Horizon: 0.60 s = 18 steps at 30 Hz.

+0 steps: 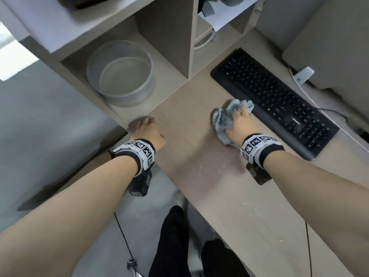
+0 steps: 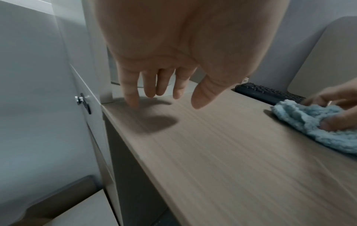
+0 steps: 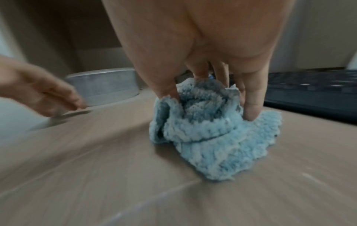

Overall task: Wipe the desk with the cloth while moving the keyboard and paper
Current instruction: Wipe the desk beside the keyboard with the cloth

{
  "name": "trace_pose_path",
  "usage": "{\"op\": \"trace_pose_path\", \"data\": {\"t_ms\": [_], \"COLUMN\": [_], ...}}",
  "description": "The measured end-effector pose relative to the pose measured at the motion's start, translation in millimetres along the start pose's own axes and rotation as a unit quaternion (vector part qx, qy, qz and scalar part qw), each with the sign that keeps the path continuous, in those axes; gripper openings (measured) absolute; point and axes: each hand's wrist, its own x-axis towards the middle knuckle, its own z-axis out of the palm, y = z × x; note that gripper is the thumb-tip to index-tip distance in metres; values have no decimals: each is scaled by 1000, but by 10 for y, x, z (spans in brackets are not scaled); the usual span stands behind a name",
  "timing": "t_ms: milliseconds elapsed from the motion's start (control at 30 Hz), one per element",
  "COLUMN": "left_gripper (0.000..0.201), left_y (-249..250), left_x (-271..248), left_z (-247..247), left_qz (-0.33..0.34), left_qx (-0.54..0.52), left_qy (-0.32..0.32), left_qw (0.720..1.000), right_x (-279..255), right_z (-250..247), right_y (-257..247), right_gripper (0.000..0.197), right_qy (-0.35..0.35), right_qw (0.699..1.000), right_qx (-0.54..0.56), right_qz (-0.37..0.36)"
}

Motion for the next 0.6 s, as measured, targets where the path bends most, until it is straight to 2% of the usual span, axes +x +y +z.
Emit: {"op": "trace_pose_path", "data": {"t_ms": [67, 167, 233, 300, 367, 400, 500, 600], "left_gripper": [54, 60, 62, 64, 66, 67, 69, 65], "left_y": [25, -15, -84, -144, -178, -187, -216, -291], "left_x": [52, 121, 153, 168, 169, 165, 160, 138], "left_z": [15, 30, 55, 82, 87, 82, 70, 47], "left_qz": [4, 0, -2, 9, 24, 30, 46, 61], "left_qx": [6, 14, 21, 30, 49, 53, 46, 1], "left_qy": [8, 1, -3, 1, 2, -1, -9, 8], "left_qw": [1000, 1000, 1000, 999, 998, 998, 998, 998], "right_x": [27, -66, -193, -415, -511, -491, -267, -2], "right_z": [-61, -63, 90, 284, 406, 398, 284, 105], "right_y": [134, -170, -495, -747, -727, -627, -190, -54], "right_gripper": [54, 61, 67, 72, 75, 74, 59, 48], "right_qy": [-22, -23, -33, -35, -59, -59, -13, 22], "right_qw": [999, 999, 996, 981, 970, 974, 996, 995], "right_qx": [-6, 20, 44, 7, -24, -10, 41, 77], "right_qz": [47, 18, -72, -191, -234, -219, -76, 60]}}
